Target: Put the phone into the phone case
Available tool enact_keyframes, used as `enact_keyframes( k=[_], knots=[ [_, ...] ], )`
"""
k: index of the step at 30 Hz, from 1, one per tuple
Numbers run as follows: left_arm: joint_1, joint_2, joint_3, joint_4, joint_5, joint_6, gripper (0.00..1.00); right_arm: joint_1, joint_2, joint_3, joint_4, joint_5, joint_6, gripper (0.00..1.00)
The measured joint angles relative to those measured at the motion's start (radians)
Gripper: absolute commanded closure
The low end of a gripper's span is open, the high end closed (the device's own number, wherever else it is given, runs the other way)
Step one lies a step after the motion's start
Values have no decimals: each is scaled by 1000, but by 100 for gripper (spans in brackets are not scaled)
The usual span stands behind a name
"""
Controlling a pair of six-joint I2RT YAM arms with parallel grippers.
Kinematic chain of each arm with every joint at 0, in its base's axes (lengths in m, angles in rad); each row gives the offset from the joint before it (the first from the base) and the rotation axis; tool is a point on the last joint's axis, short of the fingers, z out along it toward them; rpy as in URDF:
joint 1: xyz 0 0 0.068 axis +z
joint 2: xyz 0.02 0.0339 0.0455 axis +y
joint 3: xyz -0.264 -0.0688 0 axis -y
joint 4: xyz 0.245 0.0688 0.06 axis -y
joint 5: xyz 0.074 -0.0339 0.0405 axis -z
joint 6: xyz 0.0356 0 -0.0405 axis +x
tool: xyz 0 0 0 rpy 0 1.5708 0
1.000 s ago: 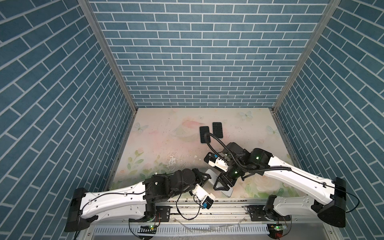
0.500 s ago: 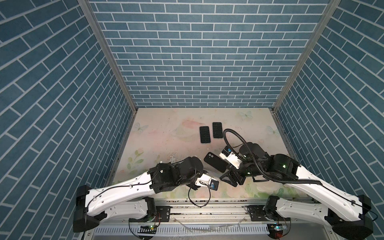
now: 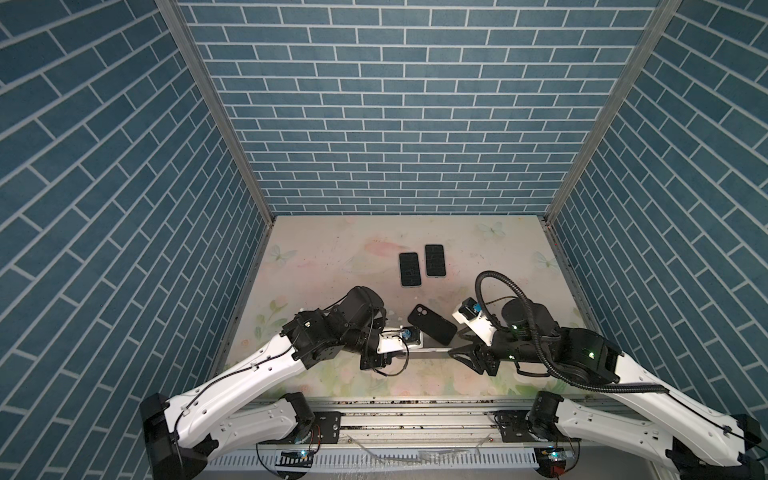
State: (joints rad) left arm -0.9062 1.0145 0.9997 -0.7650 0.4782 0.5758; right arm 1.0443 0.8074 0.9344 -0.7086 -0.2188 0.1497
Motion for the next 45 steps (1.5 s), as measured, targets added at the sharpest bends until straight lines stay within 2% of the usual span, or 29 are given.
enact_keyframes(
  k=[5, 11, 17, 19, 20, 22, 23, 24, 27, 28, 33, 35, 37, 41, 45],
  knots=[
    [41, -27, -12, 34, 101, -43, 100, 0, -6, -20, 59, -49, 0, 50],
    [75, -62, -43, 84, 179, -88, 100, 0, -16, -22, 111, -97, 3, 68],
    [93, -66, -52, 112, 222, -113, 100, -2, -16, -27, 129, -128, 7, 72],
    [100, -67, -55, 115, 234, -118, 100, -2, -21, -30, 134, -142, 0, 85],
    [105, -67, -58, 117, 241, -119, 96, -2, -25, -34, 134, -157, -16, 90],
    [111, -67, -64, 116, 261, -121, 70, 5, -34, -37, 134, -185, -55, 92],
    [110, -70, -68, 127, 253, -129, 65, 7, -36, -38, 133, -193, -47, 93],
    [111, -72, -71, 145, 241, -140, 56, 7, -38, -38, 134, -188, -40, 97],
    [116, -103, -93, 212, 183, -179, 17, 2, -33, -42, 133, -167, -13, 100],
    [116, -119, -105, 232, 156, -193, 1, 1, -33, -44, 131, -151, -3, 100],
    [116, -185, -165, 323, -47, -328, 0, -1, -30, -44, 93, 0, 28, 100],
    [117, -162, -159, 339, -122, -409, 0, -19, -18, -44, 64, 109, 48, 100],
    [121, -106, -135, 338, -142, -467, 1, -70, 0, -53, 44, 190, 82, 100],
    [122, 80, -64, 359, -137, -546, 22, -269, 8, -127, 41, 211, 169, 100],
    [128, 275, 11, 352, -183, -608, 38, -418, 32, -179, 43, 135, 256, 100]
  ],
)
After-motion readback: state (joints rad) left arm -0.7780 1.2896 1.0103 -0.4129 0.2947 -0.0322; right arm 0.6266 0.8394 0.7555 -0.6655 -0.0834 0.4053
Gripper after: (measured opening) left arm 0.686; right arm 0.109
